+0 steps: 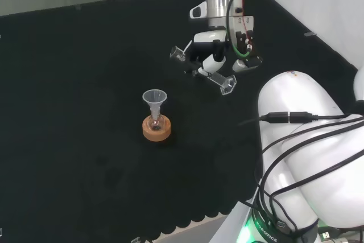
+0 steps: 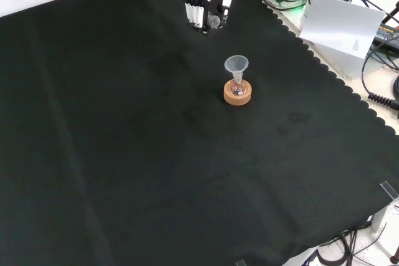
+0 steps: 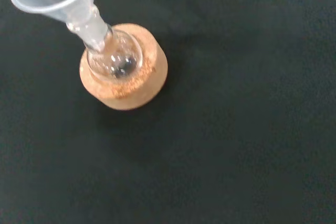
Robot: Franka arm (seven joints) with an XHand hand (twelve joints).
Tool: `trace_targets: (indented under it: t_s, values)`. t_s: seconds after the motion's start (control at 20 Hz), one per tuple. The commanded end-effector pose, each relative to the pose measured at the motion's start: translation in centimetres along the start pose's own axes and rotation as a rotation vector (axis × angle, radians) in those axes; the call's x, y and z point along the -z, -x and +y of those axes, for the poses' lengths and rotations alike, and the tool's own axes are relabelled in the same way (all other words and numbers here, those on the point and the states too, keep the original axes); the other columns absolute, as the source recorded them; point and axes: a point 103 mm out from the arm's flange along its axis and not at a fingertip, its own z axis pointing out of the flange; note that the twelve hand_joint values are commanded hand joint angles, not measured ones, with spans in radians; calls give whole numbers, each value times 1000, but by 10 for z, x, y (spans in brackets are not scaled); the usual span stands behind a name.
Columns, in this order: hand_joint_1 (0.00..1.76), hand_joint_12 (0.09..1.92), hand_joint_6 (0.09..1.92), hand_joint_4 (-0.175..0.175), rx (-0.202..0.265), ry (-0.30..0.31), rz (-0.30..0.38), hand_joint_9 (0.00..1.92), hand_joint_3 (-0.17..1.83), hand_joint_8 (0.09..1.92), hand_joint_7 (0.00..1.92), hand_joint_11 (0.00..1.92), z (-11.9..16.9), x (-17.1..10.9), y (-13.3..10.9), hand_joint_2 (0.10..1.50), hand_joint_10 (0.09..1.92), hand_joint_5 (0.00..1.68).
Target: Pour the water from the graduated cylinder into the round-bottom flask.
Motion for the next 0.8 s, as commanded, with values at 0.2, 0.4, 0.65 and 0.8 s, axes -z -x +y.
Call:
trace_targets:
  t_s: [0.2, 0.4, 0.65, 0.8]
  values:
    - [1330, 882, 902, -77, -41, -118, -80, 1162, -20, 1369, 766, 1038, -2, -6, -3, 1234, 465, 856]
    - [1331, 882, 903, -77, -46, -157, -111, 1161, -19, 1369, 766, 1039, -3, -7, -7, 1233, 468, 855]
    - [1331, 882, 904, -77, -56, -209, -154, 1159, -18, 1369, 767, 1039, -3, -10, -12, 1232, 473, 854]
    - [1331, 882, 905, -76, -56, -238, -182, 1159, -17, 1368, 767, 1040, -3, -12, -17, 1232, 476, 853]
